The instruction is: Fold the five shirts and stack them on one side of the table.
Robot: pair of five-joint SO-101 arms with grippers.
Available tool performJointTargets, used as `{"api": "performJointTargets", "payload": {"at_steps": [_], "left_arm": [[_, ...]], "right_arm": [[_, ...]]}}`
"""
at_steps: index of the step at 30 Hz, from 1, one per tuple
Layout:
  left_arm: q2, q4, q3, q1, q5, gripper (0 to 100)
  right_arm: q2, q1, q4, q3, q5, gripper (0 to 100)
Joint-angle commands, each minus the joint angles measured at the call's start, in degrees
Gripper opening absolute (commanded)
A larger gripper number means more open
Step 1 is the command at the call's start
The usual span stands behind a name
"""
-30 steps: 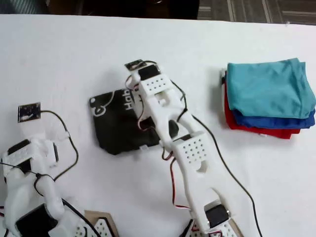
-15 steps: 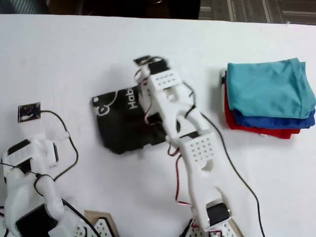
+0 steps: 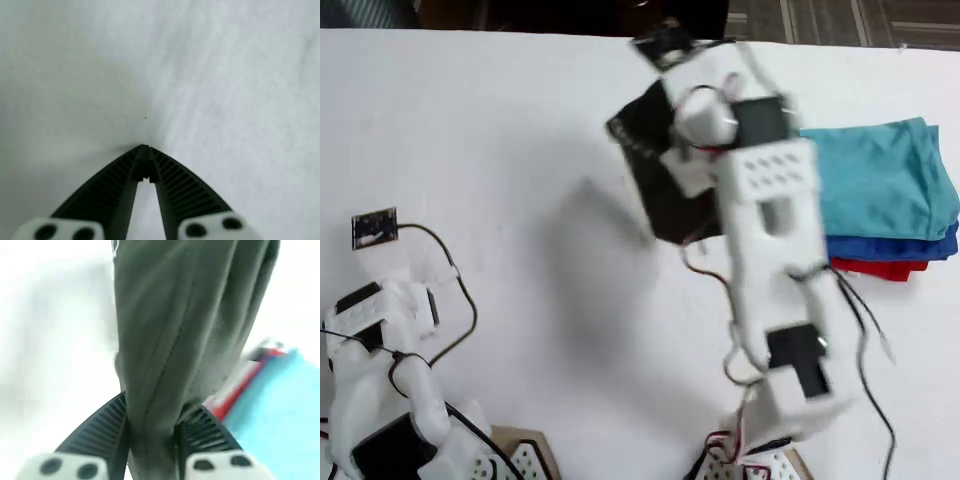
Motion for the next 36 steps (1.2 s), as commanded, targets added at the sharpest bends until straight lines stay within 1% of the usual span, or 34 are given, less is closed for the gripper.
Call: {"api": "performJointTargets", "payload": {"at_steps": [1,7,12,16,19,23,27,33,36], "left_arm": [[-0.4,-0.7,-0.2,-0.3,0.4,3],[-0.4,-0.7,-0.2,-0.3,0.5,3],[-0.4,-0.7,-0.2,-0.3,0.6,3],[-0.4,-0.7,-0.2,-0.3,0.6,3],[-0.4,-0.7,-0.2,-0.3,0.7,3],[-0.4,-0.7,-0.2,-0.3,0.7,3],[-0.4,-0.7,-0.2,-0.3,0.8,3],[-0.4,-0.7,-0.2,-0.3,0.8,3],[-0.4,-0.7,-0.2,-0.4,0.8,3]], "right_arm": [[-9.4,6.8,1.3,-0.1,5.7,1.9],[-10.2,19.2,0.9,-0.1,12.9,1.9],[-9.7,27.1,-3.2,0.1,18.5,1.9],[-5.2,33.3,-6.0,-0.2,24.4,1.9],[-1.4,37.0,-8.4,-0.2,27.3,1.9],[3.6,39.5,-12.5,-0.2,30.2,1.9],[8.0,40.7,-18.2,-0.2,31.5,1.9],[15.2,41.9,-27.3,-0.2,31.4,1.9],[18.6,43.1,-29.8,-0.2,31.1,2.1]]}}
